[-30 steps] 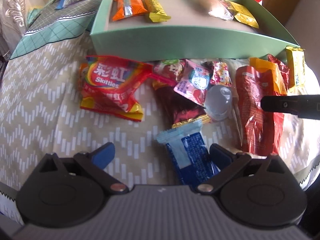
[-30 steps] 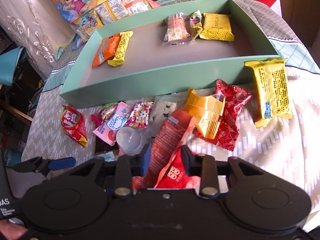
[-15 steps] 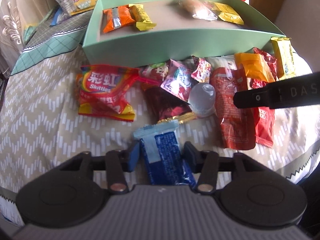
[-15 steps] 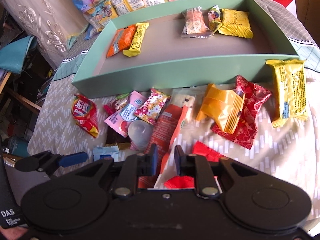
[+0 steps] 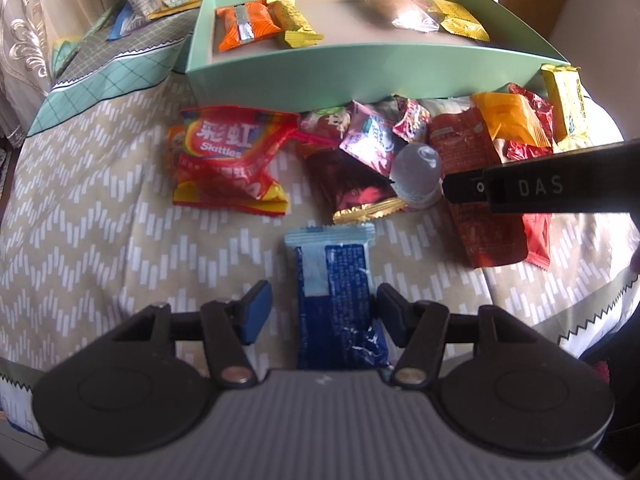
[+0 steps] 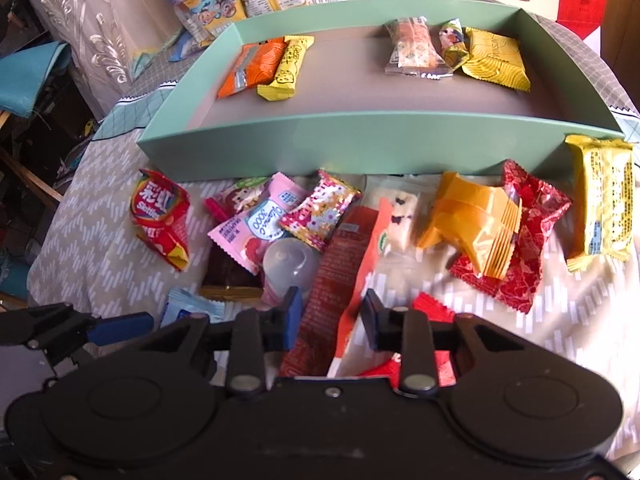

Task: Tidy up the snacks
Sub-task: 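Grasp the blue-and-white pack with the left tool while the right tool grasps the red stick snack, then carry both snacks into the green box and open both tools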

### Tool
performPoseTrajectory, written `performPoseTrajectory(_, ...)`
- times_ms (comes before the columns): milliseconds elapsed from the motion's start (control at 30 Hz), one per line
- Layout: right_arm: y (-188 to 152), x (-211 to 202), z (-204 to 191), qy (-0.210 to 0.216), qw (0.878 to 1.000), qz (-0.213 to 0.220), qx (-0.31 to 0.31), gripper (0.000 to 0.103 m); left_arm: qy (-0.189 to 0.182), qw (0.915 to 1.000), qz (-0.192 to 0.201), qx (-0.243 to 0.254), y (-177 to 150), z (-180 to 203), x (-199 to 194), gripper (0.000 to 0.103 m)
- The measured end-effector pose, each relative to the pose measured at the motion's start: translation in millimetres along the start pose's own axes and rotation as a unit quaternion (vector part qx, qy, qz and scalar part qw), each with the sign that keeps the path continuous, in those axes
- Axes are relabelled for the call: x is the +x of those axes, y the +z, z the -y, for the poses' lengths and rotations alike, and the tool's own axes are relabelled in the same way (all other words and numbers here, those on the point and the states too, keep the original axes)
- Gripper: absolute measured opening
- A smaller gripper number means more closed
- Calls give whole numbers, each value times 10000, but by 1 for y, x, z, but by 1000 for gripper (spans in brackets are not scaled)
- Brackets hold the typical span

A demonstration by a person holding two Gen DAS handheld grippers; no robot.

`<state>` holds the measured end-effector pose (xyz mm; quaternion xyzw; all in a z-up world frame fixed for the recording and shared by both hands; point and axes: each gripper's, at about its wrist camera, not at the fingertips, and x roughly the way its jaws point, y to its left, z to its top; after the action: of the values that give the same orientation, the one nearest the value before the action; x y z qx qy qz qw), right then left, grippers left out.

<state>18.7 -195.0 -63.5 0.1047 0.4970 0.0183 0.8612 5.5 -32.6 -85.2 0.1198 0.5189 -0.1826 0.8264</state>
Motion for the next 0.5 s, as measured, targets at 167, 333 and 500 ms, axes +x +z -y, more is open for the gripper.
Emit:
performPoseTrajectory(167,-3,-18,12,200,9997,39,103,13,-194,9995,64,-256,2,-6,-5,36)
performPoseTrajectory(333,-9,-30,25,252,9992,77,297,13,-370,9987,203,-276,6,-3,-17,36)
performPoseTrajectory(500,-4,-44,27,315,9987,217,344,13,-554,9968,387,-418,16,-6,-34,36)
